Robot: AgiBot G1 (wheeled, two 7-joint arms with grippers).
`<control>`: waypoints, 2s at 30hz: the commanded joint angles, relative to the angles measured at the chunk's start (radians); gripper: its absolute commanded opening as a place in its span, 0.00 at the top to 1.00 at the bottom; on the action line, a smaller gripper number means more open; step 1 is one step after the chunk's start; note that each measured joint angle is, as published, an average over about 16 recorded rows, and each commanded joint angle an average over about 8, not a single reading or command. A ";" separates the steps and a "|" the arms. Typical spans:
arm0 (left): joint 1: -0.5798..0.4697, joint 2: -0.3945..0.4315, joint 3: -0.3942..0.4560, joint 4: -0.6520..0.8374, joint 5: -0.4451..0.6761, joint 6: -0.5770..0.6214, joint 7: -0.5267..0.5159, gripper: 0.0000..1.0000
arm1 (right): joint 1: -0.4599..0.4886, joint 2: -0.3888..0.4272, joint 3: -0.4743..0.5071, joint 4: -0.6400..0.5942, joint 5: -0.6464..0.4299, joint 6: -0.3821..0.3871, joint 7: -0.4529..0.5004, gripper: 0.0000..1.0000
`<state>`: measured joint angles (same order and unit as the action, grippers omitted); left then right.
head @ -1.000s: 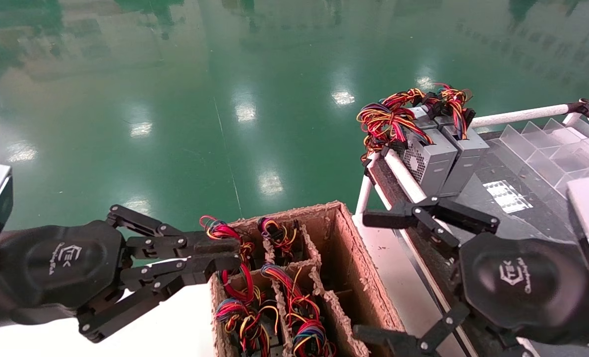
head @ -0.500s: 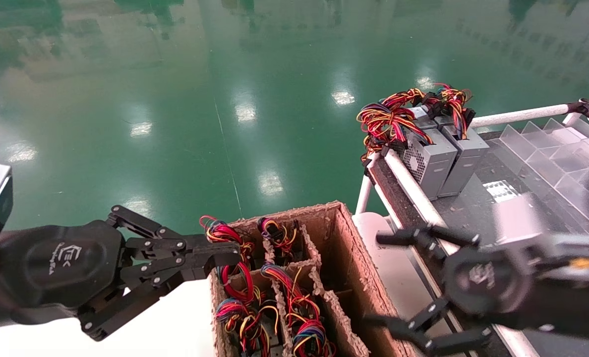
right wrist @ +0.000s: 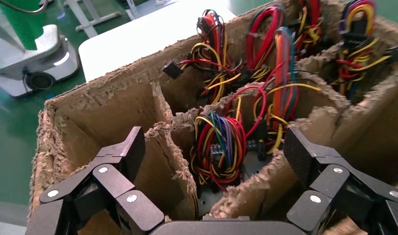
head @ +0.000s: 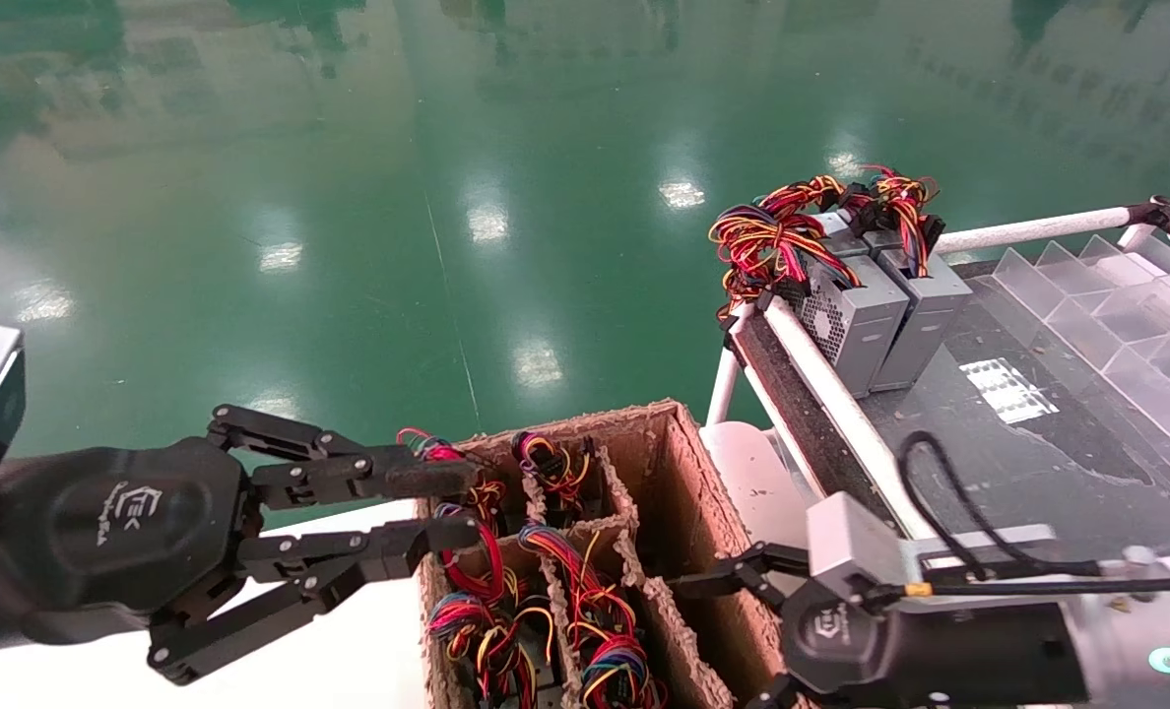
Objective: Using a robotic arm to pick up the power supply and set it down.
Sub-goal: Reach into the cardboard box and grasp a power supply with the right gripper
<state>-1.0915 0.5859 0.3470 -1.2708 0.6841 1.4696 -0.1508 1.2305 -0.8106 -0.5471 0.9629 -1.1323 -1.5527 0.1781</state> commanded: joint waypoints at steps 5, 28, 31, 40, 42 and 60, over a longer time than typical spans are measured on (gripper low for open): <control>0.000 0.000 0.000 0.000 0.000 0.000 0.000 0.00 | 0.016 -0.043 -0.035 -0.037 -0.031 0.002 -0.028 1.00; 0.000 0.000 0.000 0.000 0.000 0.000 0.000 0.00 | 0.026 -0.114 -0.067 -0.093 -0.074 0.041 -0.086 1.00; 0.000 0.000 0.001 0.000 0.000 0.000 0.000 0.00 | 0.026 -0.119 -0.067 -0.101 -0.076 0.043 -0.095 1.00; 0.000 0.000 0.001 0.000 0.000 0.000 0.000 0.00 | 0.028 -0.127 -0.076 -0.109 -0.099 0.057 -0.117 1.00; 0.000 0.000 0.001 0.000 0.000 0.000 0.000 0.00 | 0.029 -0.128 -0.078 -0.109 -0.104 0.059 -0.120 1.00; 0.000 0.000 0.001 0.000 -0.001 0.000 0.000 0.00 | -0.018 -0.098 -0.040 -0.032 -0.059 0.094 -0.165 1.00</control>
<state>-1.0917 0.5856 0.3480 -1.2708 0.6834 1.4692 -0.1503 1.2147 -0.9062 -0.5880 0.9326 -1.1900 -1.4625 0.0205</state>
